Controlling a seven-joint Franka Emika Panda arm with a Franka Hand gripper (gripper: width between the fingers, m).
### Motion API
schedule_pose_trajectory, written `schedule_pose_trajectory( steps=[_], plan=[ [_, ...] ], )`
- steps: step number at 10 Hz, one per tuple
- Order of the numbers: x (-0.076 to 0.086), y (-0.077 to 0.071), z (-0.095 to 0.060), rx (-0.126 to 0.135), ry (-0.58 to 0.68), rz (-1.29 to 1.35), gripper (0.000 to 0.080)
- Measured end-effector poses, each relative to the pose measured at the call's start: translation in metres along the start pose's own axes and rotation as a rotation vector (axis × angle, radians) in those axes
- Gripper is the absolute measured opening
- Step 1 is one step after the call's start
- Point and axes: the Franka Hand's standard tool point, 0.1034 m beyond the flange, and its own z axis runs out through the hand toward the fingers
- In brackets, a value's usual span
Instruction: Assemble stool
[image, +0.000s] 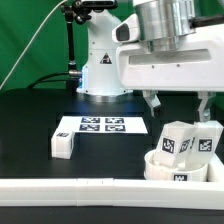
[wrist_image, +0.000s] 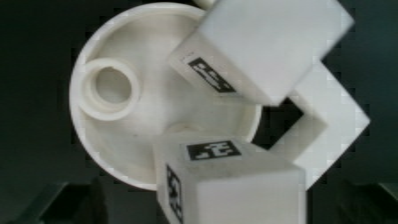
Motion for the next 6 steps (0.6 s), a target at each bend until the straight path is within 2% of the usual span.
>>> schedule_pose_trajectory(
  steps=[2, 3, 4, 6],
  plan=[
    [0.001, -0.001, 0.001, -0.002, -0.002, -0.268, 0.0649],
    [-0.001, -0.007, 0.004, -0.007, -0.008, -0.429, 0.0649],
    [-0.005, -0.013, 0.004, -0.011, -0.010, -0.465, 0.0649],
    [-0.001, -0.009, 0.004, -0.012, -0.009, -0.594, 0.0649]
  ],
)
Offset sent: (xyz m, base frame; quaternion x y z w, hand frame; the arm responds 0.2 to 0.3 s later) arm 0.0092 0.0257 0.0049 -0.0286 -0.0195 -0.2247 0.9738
